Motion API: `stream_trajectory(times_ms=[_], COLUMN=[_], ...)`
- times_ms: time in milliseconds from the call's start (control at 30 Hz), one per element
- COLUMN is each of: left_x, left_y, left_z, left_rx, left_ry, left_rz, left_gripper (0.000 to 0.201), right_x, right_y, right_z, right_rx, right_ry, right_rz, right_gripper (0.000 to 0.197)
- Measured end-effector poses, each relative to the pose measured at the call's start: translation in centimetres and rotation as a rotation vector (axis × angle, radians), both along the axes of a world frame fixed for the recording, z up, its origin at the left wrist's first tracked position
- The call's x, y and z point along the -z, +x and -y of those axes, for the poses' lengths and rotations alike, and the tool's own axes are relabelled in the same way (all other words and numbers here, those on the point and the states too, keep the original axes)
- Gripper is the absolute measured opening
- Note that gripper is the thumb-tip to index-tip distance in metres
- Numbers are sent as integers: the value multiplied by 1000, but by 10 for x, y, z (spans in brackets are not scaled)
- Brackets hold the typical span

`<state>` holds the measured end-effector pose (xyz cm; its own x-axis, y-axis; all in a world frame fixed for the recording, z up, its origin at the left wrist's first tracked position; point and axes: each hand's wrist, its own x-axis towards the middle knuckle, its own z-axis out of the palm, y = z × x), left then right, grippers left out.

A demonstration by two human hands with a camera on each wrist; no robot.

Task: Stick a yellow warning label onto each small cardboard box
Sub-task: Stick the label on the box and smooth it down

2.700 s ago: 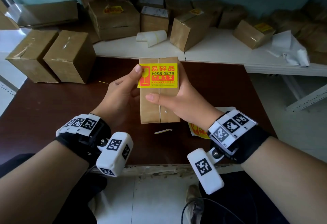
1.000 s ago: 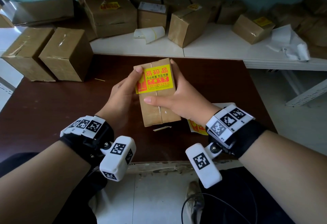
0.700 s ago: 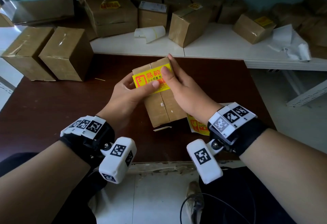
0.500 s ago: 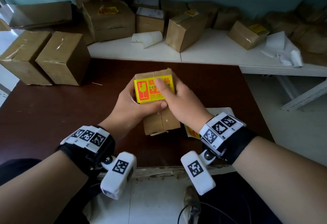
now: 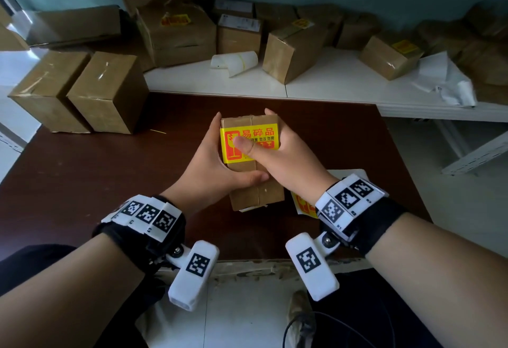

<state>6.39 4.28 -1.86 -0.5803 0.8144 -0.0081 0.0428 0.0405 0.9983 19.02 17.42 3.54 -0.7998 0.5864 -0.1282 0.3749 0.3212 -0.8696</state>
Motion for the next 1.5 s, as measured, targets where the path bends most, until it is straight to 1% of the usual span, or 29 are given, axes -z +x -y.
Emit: stream_trajectory(times_ms=[33, 133, 267, 467, 533, 600, 667, 733, 767, 800, 833, 867, 933, 1000, 1033, 1067, 1133, 1167, 1267, 1300, 1367, 1433, 1500], left_x=[0, 3, 10, 11, 10, 8, 3, -6, -11, -15, -18, -20, -22, -20, -18, -16, -11, -8, -8, -10, -15, -17, -18], left_y=[0, -6, -11, -13, -12, -11, -10, -8, -7, -7, -6, -6, -5, -6, -7, -8, -11, -13, -12, -10, -6, -6, -8], left_z=[1, 0, -1, -3, -3, -2, 0, 3, 5, 6, 8, 8, 8, 8, 7, 6, 4, 4, 3, 3, 4, 4, 3], left_rx=[23, 55, 67, 99, 120, 149, 153, 122, 100, 75, 56, 46, 31, -31, -81, -132, -201, -205, -192, -202, -223, -258, -282], left_ry=[1, -24, -41, -43, -34, -20, -42, -82, -93, -95, -93, -93, -91, -101, -117, -135, -171, -167, -83, -56, 7, 65, 100], left_rz=[2, -6, 7, -26, -29, -4, -8, -64, -108, -141, -155, -159, -177, -221, -240, -247, -264, -271, -238, -223, -175, -120, -65], left_gripper=[153, 163, 156, 163, 165, 162, 154, 139, 125, 105, 86, 70, 48, 30, 26, 29, 42, 45, 43, 42, 32, 24, 24], right_x=[1, 0, 3, -2, -3, -5, -5, -5, -5, -3, 0, 2, 8, 15, 17, 16, 16, 16, 14, 13, 13, 13, 14], right_y=[0, -2, -5, -5, -5, -3, -1, 0, 0, 0, 0, -1, -4, -6, -6, -7, -8, -9, -7, -6, -6, -8, -9], right_z=[-1, -4, -3, -6, -11, -16, -19, -20, -20, -20, -21, -20, -18, -15, -14, -12, -10, -11, -11, -11, -12, -15, -18], right_rx=[12, 59, 6, -91, -134, -180, -205, -217, -216, -206, -191, -172, -113, -48, -12, 28, 91, 99, 46, 25, 5, 25, 66], right_ry=[-2, -23, -41, -106, -127, -123, -126, -121, -122, -128, -134, -135, -137, -192, -231, -271, -309, -296, -183, -114, 8, 79, 99], right_rz=[1, -23, -11, 19, 53, 91, 112, 130, 138, 142, 143, 140, 124, 66, 40, 26, 9, 1, -39, -42, -63, -104, -142], right_gripper=[97, 75, 54, 56, 64, 68, 70, 72, 72, 71, 71, 70, 66, 57, 52, 49, 51, 52, 47, 53, 62, 61, 64])
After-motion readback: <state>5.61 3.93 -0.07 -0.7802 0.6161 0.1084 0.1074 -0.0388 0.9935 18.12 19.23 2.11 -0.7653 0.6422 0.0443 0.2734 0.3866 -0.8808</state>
